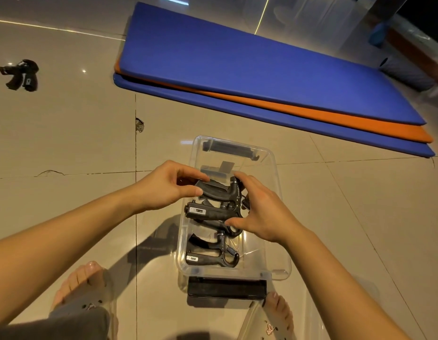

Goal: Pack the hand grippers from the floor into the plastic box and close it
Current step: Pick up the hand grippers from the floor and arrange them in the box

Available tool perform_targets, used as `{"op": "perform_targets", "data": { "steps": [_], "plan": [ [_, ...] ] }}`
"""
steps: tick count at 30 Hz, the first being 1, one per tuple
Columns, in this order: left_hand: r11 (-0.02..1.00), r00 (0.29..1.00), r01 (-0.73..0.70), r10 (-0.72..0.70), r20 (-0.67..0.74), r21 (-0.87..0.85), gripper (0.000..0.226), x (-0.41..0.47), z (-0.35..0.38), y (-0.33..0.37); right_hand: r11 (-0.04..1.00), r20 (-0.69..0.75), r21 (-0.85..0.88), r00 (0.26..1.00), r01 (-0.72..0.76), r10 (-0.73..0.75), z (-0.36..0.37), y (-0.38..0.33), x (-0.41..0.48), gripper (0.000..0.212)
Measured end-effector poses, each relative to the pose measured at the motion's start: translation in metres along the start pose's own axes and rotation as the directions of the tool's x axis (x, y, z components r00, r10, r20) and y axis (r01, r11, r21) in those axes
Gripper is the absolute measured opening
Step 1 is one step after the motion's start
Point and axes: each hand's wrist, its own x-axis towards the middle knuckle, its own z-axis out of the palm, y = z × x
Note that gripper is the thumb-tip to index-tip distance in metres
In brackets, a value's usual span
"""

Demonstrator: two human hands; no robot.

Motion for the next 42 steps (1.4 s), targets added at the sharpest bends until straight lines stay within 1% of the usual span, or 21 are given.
{"op": "perform_targets", "data": {
  "steps": [1, 3, 5, 7, 9, 11, 13, 15, 20, 22, 26, 33, 42],
  "plan": [
    [1.000, 1.000, -0.011, 0.011, -0.012, 0.026, 0.037, 0.000, 0.003, -0.001, 1.000, -0.006, 0.016, 1.000, -0.011, 0.011, 0.001, 0.002, -0.001, 0.101],
    [0.982, 0.996, -0.055, 0.068, -0.064, 0.181, 0.045, 0.000, 0.005, -0.005, 0.999, -0.005, 0.033, 0.999, -0.031, 0.031, 0.003, 0.008, -0.004, 0.099],
    [0.936, 0.987, -0.096, 0.135, -0.092, 0.339, 0.060, 0.000, 0.003, -0.011, 0.997, 0.020, 0.018, 0.997, -0.069, 0.069, 0.008, 0.015, -0.007, 0.100],
    [0.899, 0.989, -0.085, 0.127, -0.070, 0.429, 0.081, -0.002, -0.001, -0.019, 0.993, 0.065, 0.004, 0.991, -0.116, 0.116, 0.015, 0.024, -0.009, 0.103],
    [0.884, 0.996, -0.080, 0.086, 0.009, 0.460, 0.101, -0.004, -0.005, -0.029, 0.988, 0.130, -0.013, 0.980, -0.151, 0.151, 0.026, 0.031, -0.010, 0.105],
    [0.874, 0.993, -0.106, 0.072, 0.089, 0.475, 0.115, -0.004, -0.008, -0.037, 0.983, 0.208, -0.024, 0.961, -0.182, 0.183, 0.042, 0.036, -0.008, 0.109],
    [0.855, 0.989, -0.126, 0.068, 0.133, 0.503, 0.128, -0.003, -0.010, -0.044, 0.978, 0.289, -0.022, 0.935, -0.209, 0.206, 0.059, 0.038, -0.004, 0.109],
    [0.852, 0.986, -0.132, 0.059, 0.159, 0.506, 0.135, -0.003, -0.011, -0.047, 0.973, 0.362, -0.028, 0.904, -0.231, 0.225, 0.074, 0.040, 0.002, 0.105],
    [0.872, 0.982, -0.158, 0.089, 0.167, 0.463, 0.135, -0.004, -0.011, -0.054, 0.961, 0.478, -0.082, 0.836, -0.264, 0.270, 0.099, 0.045, 0.008, 0.098],
    [0.876, 0.982, -0.159, 0.094, 0.162, 0.455, 0.134, -0.004, -0.010, -0.054, 0.962, 0.504, -0.129, 0.820, -0.239, 0.271, 0.105, 0.047, 0.008, 0.095],
    [0.889, 0.983, -0.154, 0.093, 0.159, 0.430, 0.134, -0.004, -0.010, -0.054, 0.957, 0.511, -0.237, 0.816, -0.169, 0.271, 0.110, 0.045, 0.012, 0.093],
    [0.903, 0.981, -0.171, 0.118, 0.156, 0.393, 0.133, -0.005, -0.009, -0.055, 0.958, 0.498, -0.193, 0.819, -0.215, 0.284, 0.110, 0.048, 0.009, 0.089],
    [0.900, 0.979, -0.188, 0.139, 0.150, 0.393, 0.132, -0.004, -0.008, -0.059, 0.950, 0.507, -0.186, 0.803, -0.252, 0.312, 0.110, 0.048, 0.009, 0.095]
  ]
}}
